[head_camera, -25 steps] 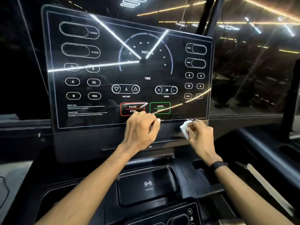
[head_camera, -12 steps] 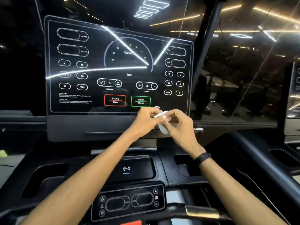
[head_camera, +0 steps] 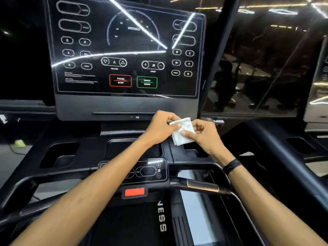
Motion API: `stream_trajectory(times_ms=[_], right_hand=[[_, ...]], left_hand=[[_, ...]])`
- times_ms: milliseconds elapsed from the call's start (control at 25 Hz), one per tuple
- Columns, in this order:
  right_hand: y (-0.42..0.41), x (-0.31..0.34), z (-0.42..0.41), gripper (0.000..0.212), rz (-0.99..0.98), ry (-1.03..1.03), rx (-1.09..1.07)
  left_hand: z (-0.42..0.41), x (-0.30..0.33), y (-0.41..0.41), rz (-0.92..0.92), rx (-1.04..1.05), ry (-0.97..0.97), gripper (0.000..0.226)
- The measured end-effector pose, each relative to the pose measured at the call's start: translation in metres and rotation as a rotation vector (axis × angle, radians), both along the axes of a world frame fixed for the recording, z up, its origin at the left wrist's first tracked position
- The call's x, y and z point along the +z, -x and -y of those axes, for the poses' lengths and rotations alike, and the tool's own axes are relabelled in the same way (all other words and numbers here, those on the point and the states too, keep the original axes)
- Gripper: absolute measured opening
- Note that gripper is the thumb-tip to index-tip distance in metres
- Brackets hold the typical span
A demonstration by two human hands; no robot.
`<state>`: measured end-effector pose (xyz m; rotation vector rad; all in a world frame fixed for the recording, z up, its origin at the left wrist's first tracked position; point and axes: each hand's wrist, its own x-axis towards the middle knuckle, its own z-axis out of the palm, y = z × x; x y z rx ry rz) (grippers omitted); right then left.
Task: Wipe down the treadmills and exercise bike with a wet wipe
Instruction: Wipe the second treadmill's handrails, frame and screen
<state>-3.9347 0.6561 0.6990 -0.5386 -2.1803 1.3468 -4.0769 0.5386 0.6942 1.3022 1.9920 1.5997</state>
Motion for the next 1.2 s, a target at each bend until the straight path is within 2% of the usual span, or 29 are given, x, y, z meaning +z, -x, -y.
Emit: stream_trajectory(times_ms=[80,200,320,440,600,840,1040,1200], right_hand=[[-0.027,0.004,0.007,0.012,-0.024,-0.016,-0.046],[-0.071,0.001,0.026,0.017,-0.088,0.046,-0.184],[-0.111,-0.021,0.058,0.014,-0.049,0.099,-0.266],[-0.159,-0.046,0.094,0.021,0.018,0.122,-0.351],[-0.246,-0.055,0.138,0.018,0.065,0.153,-0.559],[-0.356,-0.043,0.176,0.021,0.043,0.107,-0.796],[-0.456,-0.029,0.212,0.021,0.007,0.027,-0.902],[-0.555,-0.023,0.237,0.021,-0.044,0.025,-0.939]], left_hand=[[0.001,0.006,-0.019,-0.006,-0.086,0.001,0.011],[0.008,0.009,-0.054,0.022,-0.219,0.015,0.006],[0.022,-0.007,-0.085,0.022,-0.281,0.038,0.005],[0.037,-0.034,-0.122,0.046,-0.359,0.096,0.005],[0.047,-0.055,-0.2,0.059,-0.579,0.137,0.006],[0.047,-0.045,-0.311,0.132,-0.784,0.129,0.009],[0.054,-0.035,-0.417,0.15,-0.886,0.125,0.009],[0.067,-0.028,-0.519,0.142,-0.903,0.052,0.008]])
